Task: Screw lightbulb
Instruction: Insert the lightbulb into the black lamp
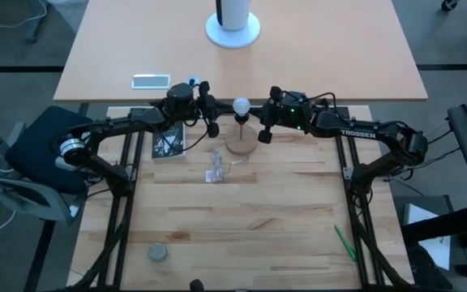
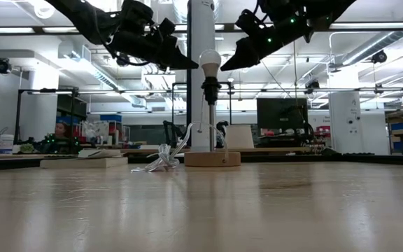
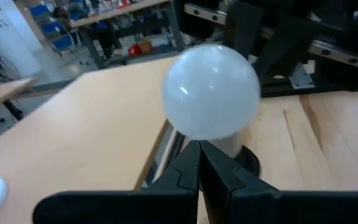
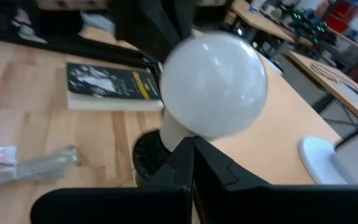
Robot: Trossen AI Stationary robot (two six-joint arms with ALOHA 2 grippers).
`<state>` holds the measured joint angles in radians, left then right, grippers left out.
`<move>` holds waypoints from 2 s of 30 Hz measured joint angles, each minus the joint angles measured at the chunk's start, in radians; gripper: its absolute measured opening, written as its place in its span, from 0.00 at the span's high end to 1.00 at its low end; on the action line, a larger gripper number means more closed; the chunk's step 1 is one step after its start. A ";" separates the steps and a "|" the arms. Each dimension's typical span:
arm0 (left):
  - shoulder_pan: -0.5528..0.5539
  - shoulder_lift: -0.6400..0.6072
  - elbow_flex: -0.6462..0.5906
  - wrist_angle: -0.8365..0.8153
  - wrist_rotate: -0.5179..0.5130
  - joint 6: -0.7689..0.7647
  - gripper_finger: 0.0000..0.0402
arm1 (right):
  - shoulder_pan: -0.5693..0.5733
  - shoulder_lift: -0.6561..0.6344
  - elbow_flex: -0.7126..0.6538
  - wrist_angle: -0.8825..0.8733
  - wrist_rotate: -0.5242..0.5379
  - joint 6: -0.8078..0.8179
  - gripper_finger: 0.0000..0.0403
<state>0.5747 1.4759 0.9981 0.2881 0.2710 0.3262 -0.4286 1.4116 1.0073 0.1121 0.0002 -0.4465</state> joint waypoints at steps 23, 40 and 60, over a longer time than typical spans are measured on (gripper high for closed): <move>0.001 -0.022 0.001 0.016 0.128 0.008 1.00 | -0.009 -0.001 0.000 0.041 -0.001 -0.007 1.00; 0.002 0.005 0.001 0.038 0.068 0.006 1.00 | 0.018 -0.001 0.000 0.015 -0.009 -0.001 1.00; 0.000 -0.008 0.000 -0.036 0.085 0.005 1.00 | -0.008 -0.003 0.000 0.020 0.094 -0.045 1.00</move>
<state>0.5751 1.4677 0.9981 0.2518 0.3560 0.3309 -0.4362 1.4086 1.0077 0.1319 0.0946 -0.4911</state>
